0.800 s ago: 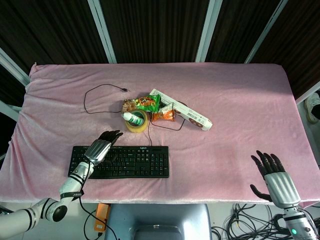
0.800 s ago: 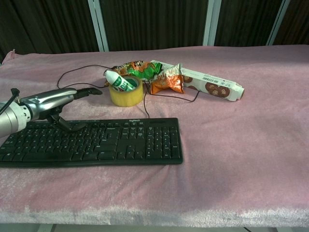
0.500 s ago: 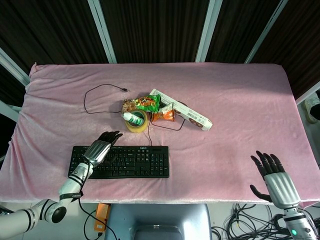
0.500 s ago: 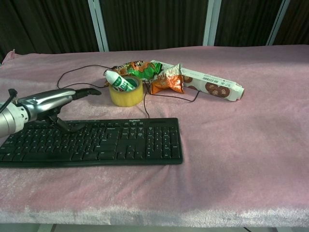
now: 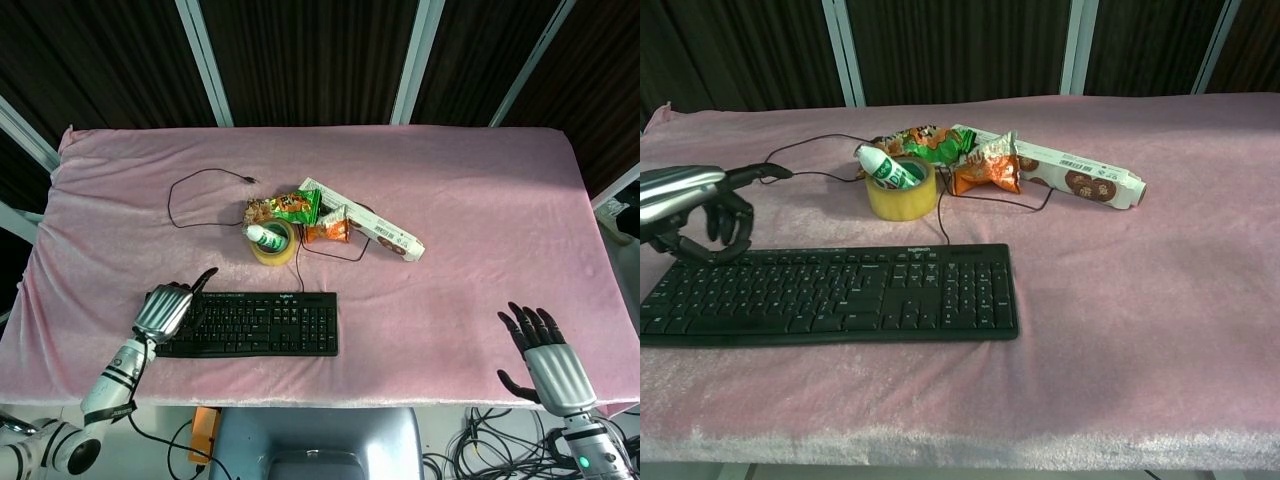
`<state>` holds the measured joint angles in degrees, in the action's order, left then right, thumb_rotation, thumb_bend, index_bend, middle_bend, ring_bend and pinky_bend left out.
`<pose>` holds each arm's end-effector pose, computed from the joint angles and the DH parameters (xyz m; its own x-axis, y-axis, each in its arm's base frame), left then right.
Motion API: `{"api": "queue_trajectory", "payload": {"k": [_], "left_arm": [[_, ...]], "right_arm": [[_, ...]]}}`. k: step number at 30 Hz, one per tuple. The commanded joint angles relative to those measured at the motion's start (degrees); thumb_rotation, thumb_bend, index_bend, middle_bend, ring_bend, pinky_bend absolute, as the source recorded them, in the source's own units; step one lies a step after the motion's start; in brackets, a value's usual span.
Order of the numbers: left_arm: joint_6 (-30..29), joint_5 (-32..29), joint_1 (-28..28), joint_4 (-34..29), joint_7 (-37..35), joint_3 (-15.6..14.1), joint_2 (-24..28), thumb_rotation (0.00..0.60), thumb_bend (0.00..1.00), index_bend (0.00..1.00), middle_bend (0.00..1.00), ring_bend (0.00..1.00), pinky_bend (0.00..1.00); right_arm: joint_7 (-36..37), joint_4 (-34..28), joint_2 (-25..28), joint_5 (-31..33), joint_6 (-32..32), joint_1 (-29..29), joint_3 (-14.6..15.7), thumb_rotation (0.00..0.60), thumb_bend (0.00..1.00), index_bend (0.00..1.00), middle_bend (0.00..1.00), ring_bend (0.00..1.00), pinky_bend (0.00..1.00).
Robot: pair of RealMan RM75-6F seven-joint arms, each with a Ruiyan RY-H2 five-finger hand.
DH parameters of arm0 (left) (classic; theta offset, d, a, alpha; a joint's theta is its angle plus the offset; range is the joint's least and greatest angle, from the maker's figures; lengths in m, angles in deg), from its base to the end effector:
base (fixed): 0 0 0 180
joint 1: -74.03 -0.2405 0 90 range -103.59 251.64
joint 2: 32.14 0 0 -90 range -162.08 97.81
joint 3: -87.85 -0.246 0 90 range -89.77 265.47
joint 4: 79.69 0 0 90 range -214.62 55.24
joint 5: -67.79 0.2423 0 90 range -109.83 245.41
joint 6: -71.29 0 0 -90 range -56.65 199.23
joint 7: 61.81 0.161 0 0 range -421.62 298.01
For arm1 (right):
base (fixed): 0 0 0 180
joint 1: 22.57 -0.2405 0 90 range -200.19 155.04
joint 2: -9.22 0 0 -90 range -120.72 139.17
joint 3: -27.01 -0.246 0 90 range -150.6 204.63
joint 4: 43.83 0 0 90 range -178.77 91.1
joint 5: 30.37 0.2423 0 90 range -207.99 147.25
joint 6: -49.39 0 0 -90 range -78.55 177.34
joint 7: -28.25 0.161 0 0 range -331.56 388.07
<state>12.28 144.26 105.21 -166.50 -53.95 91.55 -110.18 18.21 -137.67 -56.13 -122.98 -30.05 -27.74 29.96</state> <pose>-0.2235 0.3161 -0.0048 0.4513 0.2787 0.8477 0.8748 -0.3260 -0.3585 -0.3024 -0.1719 0.0794 0.5281 -0.1756 0.8308 -0.8481 -0.1591 0.5054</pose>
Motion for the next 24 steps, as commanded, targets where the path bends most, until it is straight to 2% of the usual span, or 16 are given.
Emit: {"api": "queue_trajectory", "payload": {"k": [1, 5, 9, 24], "left_arm": [[-3.8, 0.9, -5.3, -6.2, 2.3, -4.7, 7.8, 0.6, 0.64, 0.21, 1.0, 1.0, 1.0], [-4.6, 0.5, -7.9, -8.3, 3.2, -7.4, 11.6, 0.6, 0.68, 0.23, 1.0, 1.0, 1.0], [-2.8, -0.5, -8.6, -7.5, 3.4, -8.6, 11.8, 0.6, 0.71, 0.24, 1.0, 1.0, 1.0], [0.1, -1.9, -9.5, -3.6, 2.4, -8.6, 9.7, 0.6, 0.69, 0.23, 1.0, 1.0, 1.0]], "right_arm": [[-0.5, 0.0, -0.2, 0.0, 0.2, -0.1, 0.1, 0.6, 0.41, 0.0, 0.0, 0.0, 0.0], [-1.6, -0.2, -0.8, 0.0, 0.5, -0.1, 0.2, 0.6, 0.41, 0.0, 0.0, 0.0, 0.0], [-3.0, -0.3, -1.6, 0.0, 0.9, -0.2, 0.4, 0.6, 0.41, 0.0, 0.0, 0.0, 0.0], [-4.3, -0.3, -2.2, 1.0, 1.9, -0.7, 0.2, 0.6, 0.41, 0.0, 0.0, 0.0, 0.0]]}}
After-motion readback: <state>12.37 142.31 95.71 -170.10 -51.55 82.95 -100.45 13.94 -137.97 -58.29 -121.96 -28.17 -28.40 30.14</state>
